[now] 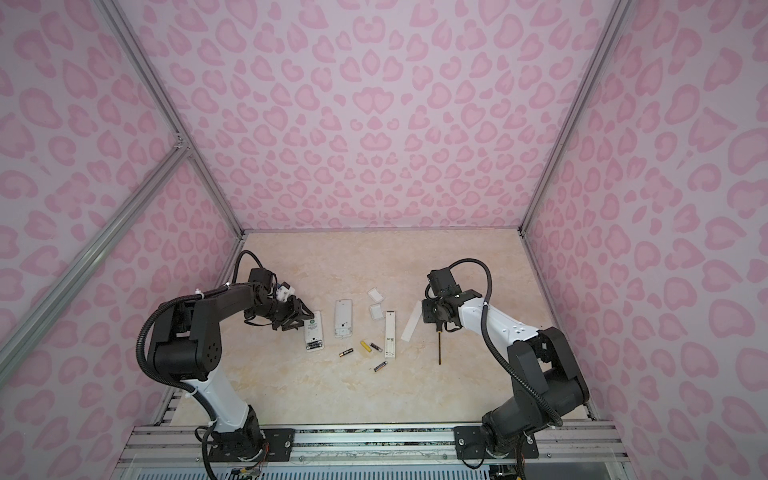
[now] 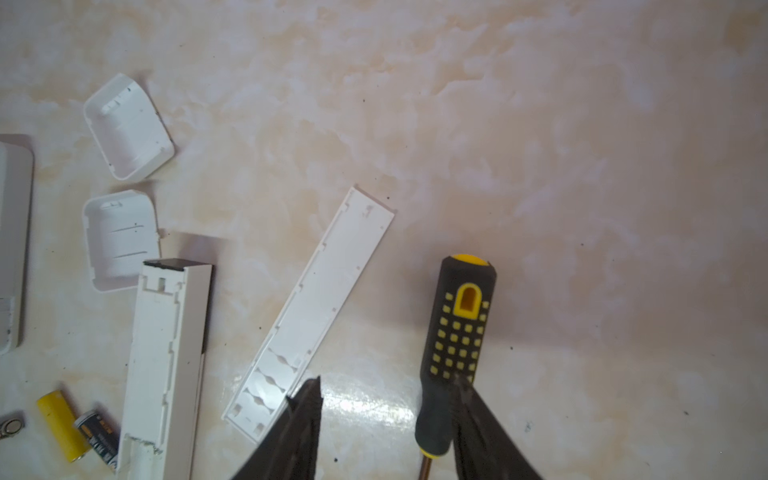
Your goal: Unload the batteries from the remote control
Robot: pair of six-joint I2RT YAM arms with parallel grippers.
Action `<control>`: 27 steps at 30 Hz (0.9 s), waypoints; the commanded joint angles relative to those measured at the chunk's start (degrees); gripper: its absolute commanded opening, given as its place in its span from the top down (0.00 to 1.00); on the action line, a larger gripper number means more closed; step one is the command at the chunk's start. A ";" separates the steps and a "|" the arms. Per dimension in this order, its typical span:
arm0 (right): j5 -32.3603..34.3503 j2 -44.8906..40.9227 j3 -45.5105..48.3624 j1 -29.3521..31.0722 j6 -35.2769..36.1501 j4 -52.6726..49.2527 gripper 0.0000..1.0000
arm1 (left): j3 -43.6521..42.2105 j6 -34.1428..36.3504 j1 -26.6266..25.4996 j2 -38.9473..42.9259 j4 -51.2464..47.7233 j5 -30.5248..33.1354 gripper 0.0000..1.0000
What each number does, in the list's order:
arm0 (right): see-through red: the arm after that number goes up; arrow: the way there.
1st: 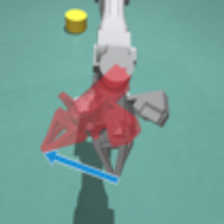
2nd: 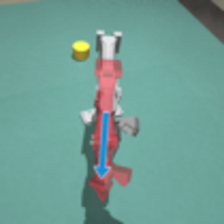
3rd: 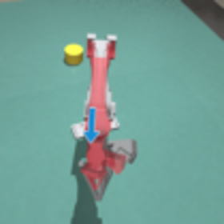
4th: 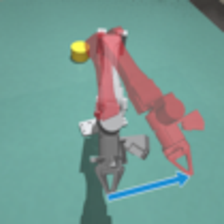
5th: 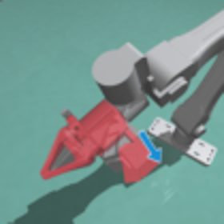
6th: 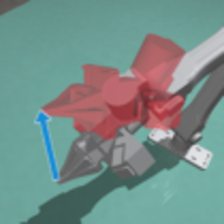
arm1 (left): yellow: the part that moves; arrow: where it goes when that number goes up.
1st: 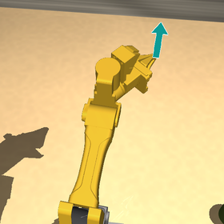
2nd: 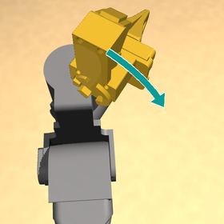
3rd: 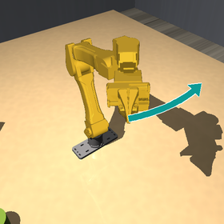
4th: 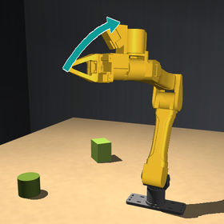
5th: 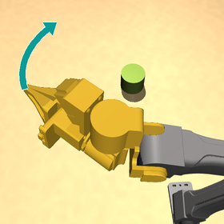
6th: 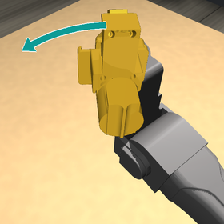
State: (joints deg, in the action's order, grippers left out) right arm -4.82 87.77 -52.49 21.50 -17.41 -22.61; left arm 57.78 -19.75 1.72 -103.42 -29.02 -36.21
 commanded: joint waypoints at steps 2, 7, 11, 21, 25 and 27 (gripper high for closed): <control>-1.60 0.17 1.24 -1.58 -1.13 -0.03 0.49 | -1.29 -1.02 -1.30 2.24 1.09 1.12 0.49; -2.29 0.89 1.60 -2.07 -1.53 -0.02 0.48 | -1.61 -0.73 -1.61 6.34 -0.51 4.96 0.40; -3.47 2.35 1.24 -2.15 -1.92 0.11 0.47 | -2.03 -0.82 -1.60 10.19 -0.80 6.05 0.39; -0.33 6.70 0.67 -2.11 -2.10 -0.31 0.47 | -4.29 -0.80 -1.68 18.57 -1.59 6.38 0.40; -0.71 11.03 -0.50 -2.15 -1.93 -0.05 0.50 | -5.21 -1.64 -1.71 22.04 -1.18 5.20 0.45; -0.92 12.73 -1.11 -2.18 -2.07 -0.04 0.57 | -5.87 -2.25 -2.09 23.79 -0.87 4.67 0.48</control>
State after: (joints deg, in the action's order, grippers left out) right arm -5.02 98.13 -53.74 19.35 -18.85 -20.93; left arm 52.40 -21.06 -0.08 -81.58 -30.06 -30.28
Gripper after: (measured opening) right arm 0.454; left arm 0.526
